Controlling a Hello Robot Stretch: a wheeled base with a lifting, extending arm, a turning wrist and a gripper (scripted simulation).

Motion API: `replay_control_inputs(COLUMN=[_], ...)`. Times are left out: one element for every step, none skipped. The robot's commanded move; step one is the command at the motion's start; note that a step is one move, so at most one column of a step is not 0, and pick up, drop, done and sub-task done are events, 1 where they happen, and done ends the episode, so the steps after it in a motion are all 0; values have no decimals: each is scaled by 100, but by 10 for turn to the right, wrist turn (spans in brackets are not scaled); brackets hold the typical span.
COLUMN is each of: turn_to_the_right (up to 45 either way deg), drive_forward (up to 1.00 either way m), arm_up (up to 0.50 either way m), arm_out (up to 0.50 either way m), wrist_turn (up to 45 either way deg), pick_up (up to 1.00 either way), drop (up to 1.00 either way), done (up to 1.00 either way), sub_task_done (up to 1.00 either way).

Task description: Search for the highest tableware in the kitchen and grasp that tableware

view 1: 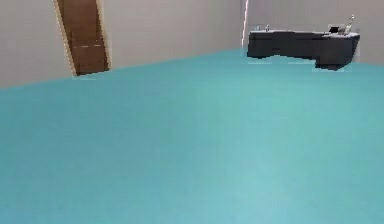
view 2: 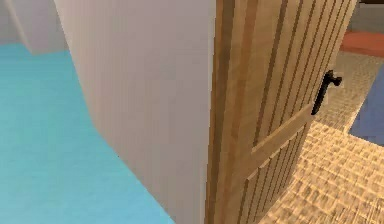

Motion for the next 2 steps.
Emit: replay_control_inputs(turn_to_the_right=[180, 0], drive_forward=[0, 100], arm_up=[0, 0], arm_out=[0, 0], wrist_turn=[0, 0], pick_up=[0, 0], drop=[0, 0], done=[0, 0], sub_task_done=[0, 0])
